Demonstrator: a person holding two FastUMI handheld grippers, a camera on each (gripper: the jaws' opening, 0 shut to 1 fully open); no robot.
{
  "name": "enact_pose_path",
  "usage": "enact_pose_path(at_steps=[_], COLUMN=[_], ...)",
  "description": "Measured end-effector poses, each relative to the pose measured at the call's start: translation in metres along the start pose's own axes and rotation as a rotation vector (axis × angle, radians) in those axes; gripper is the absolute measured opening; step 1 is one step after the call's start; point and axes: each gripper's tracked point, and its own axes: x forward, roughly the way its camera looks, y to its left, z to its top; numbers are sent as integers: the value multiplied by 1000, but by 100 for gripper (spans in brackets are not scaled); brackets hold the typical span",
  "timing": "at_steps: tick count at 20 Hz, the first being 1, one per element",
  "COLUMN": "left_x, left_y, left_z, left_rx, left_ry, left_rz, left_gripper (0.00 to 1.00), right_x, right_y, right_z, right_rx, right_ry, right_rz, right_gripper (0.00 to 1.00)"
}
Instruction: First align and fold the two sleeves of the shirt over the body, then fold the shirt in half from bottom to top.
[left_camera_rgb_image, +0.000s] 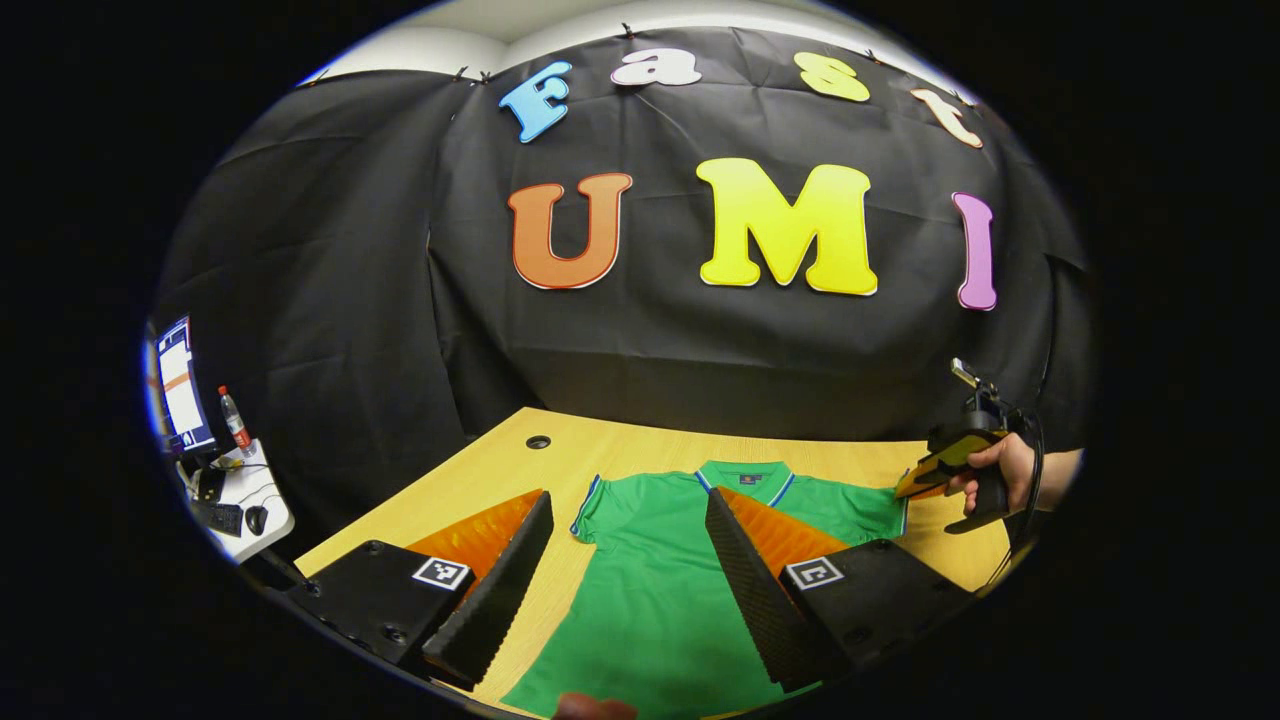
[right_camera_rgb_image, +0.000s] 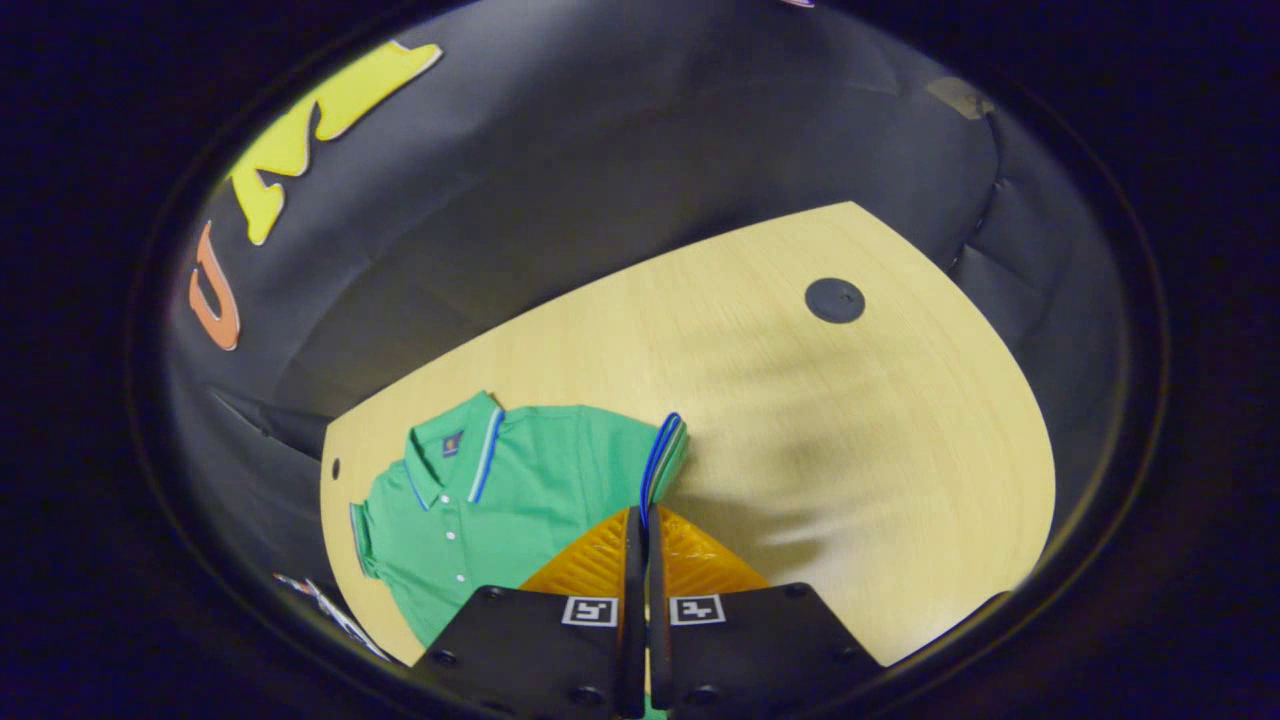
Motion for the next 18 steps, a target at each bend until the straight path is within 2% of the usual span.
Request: enact_pose_path(at_steps=[4, 5, 10, 14, 18], left_x=[-5, -7, -12, -14, -18], left_y=[24, 37, 82, 116, 139], left_z=[0, -2, -12, -13, -17], left_rx=[-35, -48, -72, -29, -33], left_ry=[-2, -4, 17, 23, 37], left_rz=[18, 34, 99, 143, 176], left_gripper=[99, 99, 99, 99, 99], right_x=[-13, -10, 8, 34, 74], right_y=[55, 80, 139, 175, 196], right_z=[3, -1, -17, -37, -65], right_rx=[-29, -37, -56, -81, -79], right_ry=[-27, -28, -5, 28, 86], right_rz=[61, 79, 111, 115, 89], right_gripper=[4, 4, 4, 5, 5])
